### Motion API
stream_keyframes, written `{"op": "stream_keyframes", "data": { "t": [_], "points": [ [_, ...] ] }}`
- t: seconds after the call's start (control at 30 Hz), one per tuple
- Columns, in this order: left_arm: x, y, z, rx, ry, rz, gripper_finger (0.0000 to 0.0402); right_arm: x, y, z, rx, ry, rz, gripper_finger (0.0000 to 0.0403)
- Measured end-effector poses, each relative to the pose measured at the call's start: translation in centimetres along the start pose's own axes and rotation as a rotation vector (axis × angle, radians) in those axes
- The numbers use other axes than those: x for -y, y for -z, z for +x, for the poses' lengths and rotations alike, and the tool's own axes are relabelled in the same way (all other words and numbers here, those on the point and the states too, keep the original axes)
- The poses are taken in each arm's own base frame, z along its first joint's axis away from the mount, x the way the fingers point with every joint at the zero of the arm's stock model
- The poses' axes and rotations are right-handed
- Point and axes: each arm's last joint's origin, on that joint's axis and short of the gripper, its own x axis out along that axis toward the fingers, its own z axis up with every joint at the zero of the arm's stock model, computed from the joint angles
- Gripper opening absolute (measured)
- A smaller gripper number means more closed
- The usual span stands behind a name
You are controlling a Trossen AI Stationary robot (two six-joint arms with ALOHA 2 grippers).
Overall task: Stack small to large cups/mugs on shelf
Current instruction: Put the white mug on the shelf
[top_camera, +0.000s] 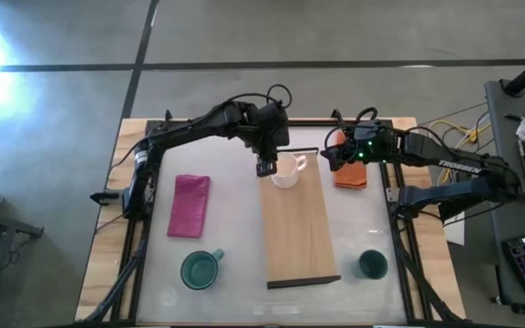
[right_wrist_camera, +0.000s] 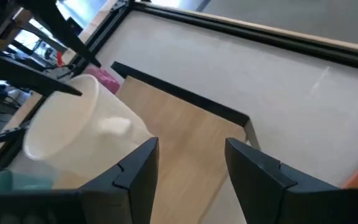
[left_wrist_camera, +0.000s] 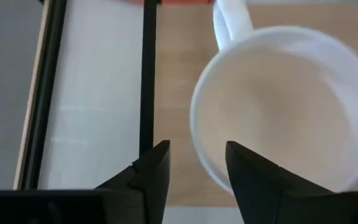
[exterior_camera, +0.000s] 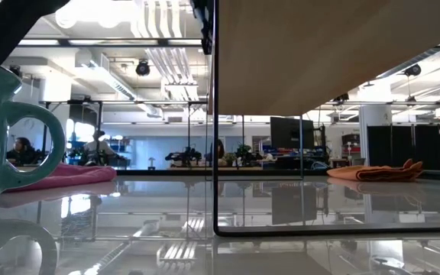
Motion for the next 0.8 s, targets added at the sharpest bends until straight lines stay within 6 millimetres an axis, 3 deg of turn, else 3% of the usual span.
{"op": "stream_keyframes", "data": {
  "t": [0.2, 0.47, 0.8],
  "points": [
    [0.0, 0.4, 1.0, -0.042, -0.041, -0.048, 0.0141, -0.2, 0.1, 2.0, -0.038, 0.036, -0.013, 0.0178],
    [0.0, -0.6, -0.9, 0.104, -0.051, -0.045, 0.0141, -0.6, 0.0, 3.5, -0.034, 0.023, -0.015, 0.0178],
    [-0.5, 0.6, -3.2, 0.066, -0.118, -0.082, 0.0141, -1.1, -0.7, 3.3, -0.007, 0.012, -0.041, 0.0178]
  ]
}}
